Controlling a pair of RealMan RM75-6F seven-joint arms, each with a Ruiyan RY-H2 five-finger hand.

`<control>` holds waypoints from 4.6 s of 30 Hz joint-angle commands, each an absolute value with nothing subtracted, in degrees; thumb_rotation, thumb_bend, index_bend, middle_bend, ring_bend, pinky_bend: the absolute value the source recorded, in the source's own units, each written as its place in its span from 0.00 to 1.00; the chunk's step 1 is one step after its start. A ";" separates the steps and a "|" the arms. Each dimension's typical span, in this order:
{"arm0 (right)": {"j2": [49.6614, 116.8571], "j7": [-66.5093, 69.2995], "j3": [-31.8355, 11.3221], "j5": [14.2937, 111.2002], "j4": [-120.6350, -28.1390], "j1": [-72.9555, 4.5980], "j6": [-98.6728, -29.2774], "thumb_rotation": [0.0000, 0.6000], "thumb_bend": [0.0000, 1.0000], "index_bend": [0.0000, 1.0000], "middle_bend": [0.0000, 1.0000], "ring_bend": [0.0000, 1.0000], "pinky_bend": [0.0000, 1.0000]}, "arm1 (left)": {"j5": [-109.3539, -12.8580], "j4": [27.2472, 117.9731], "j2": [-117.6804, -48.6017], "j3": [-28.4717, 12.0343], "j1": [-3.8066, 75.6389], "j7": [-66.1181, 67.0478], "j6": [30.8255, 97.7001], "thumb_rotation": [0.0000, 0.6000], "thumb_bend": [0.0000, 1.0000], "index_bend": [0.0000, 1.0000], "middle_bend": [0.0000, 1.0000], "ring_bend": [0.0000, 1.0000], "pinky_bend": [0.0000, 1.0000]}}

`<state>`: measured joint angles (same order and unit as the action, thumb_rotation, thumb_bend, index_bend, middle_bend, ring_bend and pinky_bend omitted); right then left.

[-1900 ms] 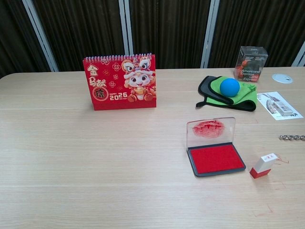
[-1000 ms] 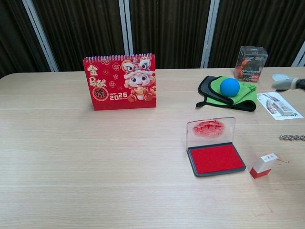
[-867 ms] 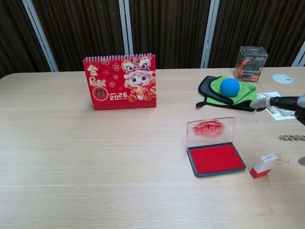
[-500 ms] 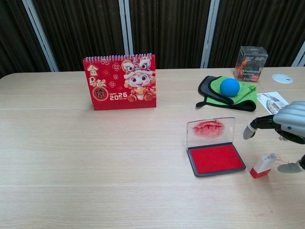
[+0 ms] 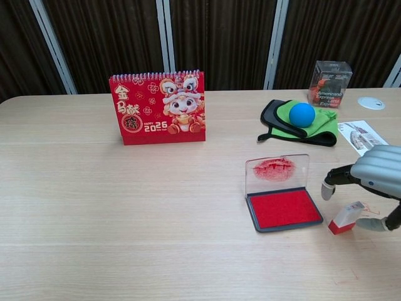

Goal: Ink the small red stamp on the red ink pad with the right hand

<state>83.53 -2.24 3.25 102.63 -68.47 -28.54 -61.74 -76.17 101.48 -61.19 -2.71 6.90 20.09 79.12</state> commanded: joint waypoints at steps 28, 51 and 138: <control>85.70 -2.38 4.82 100.43 -64.45 -29.52 -62.85 1.00 0.37 0.51 0.50 0.79 1.00 | -75.97 101.54 -60.95 -2.30 7.06 19.73 79.38 1.00 0.00 0.00 0.00 0.00 0.00; 78.81 -8.88 -3.47 90.97 -84.61 -37.61 -54.24 1.00 0.45 0.52 0.51 0.79 1.00 | -74.75 101.22 -60.98 -2.34 7.63 19.63 78.35 1.00 0.00 0.00 0.00 0.00 0.00; 84.00 -7.97 0.67 82.53 -64.88 -31.38 -57.19 1.00 0.51 0.55 0.54 0.79 1.00 | -74.88 101.59 -60.67 -1.42 8.17 19.14 77.55 1.00 0.00 0.00 0.00 0.00 0.00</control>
